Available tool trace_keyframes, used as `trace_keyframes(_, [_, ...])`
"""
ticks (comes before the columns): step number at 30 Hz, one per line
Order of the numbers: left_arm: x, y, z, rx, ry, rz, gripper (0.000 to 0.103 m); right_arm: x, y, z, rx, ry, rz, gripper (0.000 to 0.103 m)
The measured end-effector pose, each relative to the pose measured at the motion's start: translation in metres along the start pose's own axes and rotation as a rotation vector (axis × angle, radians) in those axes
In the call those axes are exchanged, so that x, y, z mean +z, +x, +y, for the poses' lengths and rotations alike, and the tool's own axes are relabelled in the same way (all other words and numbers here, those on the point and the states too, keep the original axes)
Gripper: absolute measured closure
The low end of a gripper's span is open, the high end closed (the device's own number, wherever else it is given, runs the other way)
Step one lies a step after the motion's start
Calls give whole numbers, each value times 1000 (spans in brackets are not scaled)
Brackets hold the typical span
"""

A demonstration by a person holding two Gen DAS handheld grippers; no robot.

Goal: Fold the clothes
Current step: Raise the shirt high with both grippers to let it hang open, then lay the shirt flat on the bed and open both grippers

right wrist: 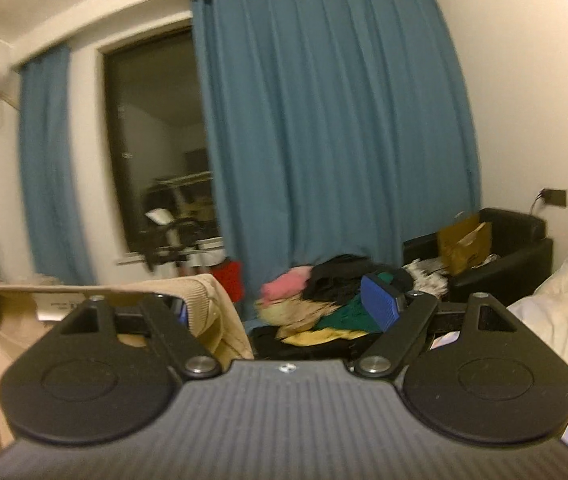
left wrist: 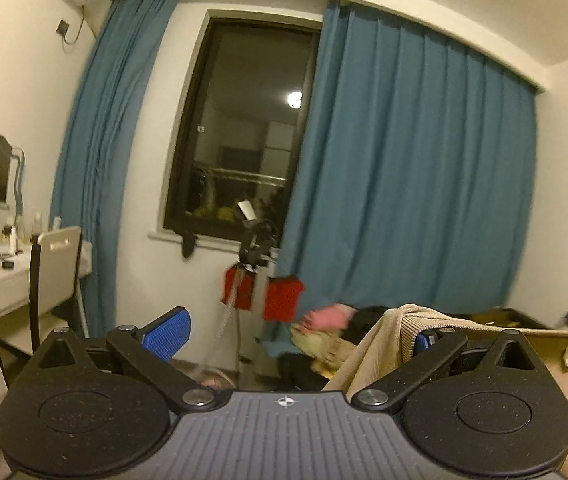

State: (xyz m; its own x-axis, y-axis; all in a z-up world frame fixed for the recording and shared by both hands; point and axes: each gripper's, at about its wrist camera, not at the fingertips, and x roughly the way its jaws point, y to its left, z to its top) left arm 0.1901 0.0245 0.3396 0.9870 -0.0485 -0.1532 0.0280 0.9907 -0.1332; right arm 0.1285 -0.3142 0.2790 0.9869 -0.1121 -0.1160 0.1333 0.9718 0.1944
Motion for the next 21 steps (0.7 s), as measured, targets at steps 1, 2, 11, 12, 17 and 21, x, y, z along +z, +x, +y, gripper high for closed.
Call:
trace_keyframes(1, [-9,27,-6,11,4,6,0,-5,24,-2,-22,4,4,22])
trace_keyframes(2, [-19,55,-12,22,8,13,0,-10,49,-3,-43,9,8,22])
trace_keyframes(11, [-201,305,-31,47,199,314,0,-170,274,-56,-156,-31,287,22])
trace_keyframes(12, [-221,328,-33,45,240,349,0,-191,295,-62,-162,-45,330,22])
trace_keyframes(17, [-306,392,-39,36,301,520,0,-261,363,-75,-195,-137,547,22])
trace_keyframes(21, [-351,427,-60,61,467,664,1,-295,398,-66,-161,-308,748,22])
